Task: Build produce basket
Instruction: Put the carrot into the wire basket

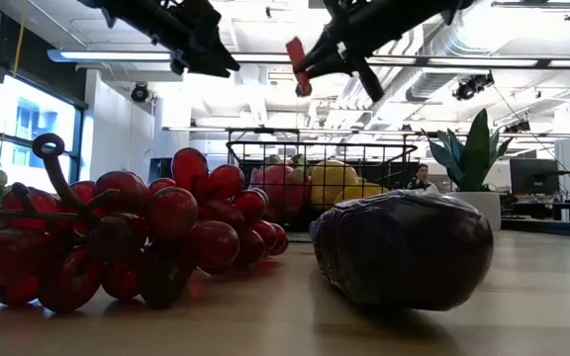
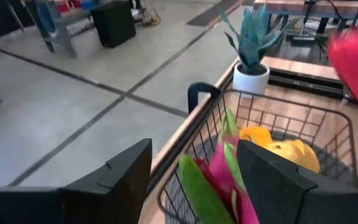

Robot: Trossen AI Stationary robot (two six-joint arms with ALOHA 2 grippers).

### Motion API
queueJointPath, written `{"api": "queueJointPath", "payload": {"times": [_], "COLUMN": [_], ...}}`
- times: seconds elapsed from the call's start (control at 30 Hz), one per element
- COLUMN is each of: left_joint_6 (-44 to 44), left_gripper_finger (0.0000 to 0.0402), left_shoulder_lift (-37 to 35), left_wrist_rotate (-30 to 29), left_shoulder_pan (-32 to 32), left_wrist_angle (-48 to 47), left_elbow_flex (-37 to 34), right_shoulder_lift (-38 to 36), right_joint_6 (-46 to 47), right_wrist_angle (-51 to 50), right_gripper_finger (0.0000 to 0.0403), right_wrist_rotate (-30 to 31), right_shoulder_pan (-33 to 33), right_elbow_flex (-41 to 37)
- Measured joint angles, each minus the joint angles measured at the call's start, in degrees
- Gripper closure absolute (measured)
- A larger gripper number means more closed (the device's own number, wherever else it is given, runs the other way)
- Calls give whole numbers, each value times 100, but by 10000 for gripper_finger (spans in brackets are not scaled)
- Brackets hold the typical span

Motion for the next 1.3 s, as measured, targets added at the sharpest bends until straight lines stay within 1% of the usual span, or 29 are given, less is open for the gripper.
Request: {"api": "queueJointPath", "payload": {"times": [0.2, 0.4, 0.7, 0.87, 1.0, 1.13, 1.2, 1.3], "left_joint_6": [-101, -102, -101, -59, -59, -59, -61, -98], "left_gripper_finger": [174, 174, 174, 174, 174, 174, 174, 174], "left_shoulder_lift": [-258, -413, -425, -425, -425, -422, -422, -422], "left_wrist_rotate": [0, 0, -6, -17, -17, -17, -17, -17], "left_shoulder_pan": [0, 0, -2, 0, 0, 0, 0, 0], "left_wrist_angle": [-664, -1169, -1269, -1267, -1267, -1264, -1264, -1263], "left_elbow_flex": [0, 0, 0, 0, 0, 0, 0, 0], "right_shoulder_lift": [0, 103, 934, 1518, 1875, 2182, 2329, 2492], "right_joint_6": [-578, -872, -1052, -1021, -847, -867, -925, -891], "right_wrist_angle": [802, 1419, 2731, 3178, 3188, 2935, 2556, 1613], "right_gripper_finger": [391, 391, 391, 391, 391, 391, 391, 391], "right_wrist_rotate": [180, 609, 899, 938, 830, 564, 467, 553], "right_shoulder_pan": [-391, -597, -625, -625, -623, -670, -704, -743], "right_elbow_flex": [0, 0, 7, 6, 89, 478, 784, 1263]}}
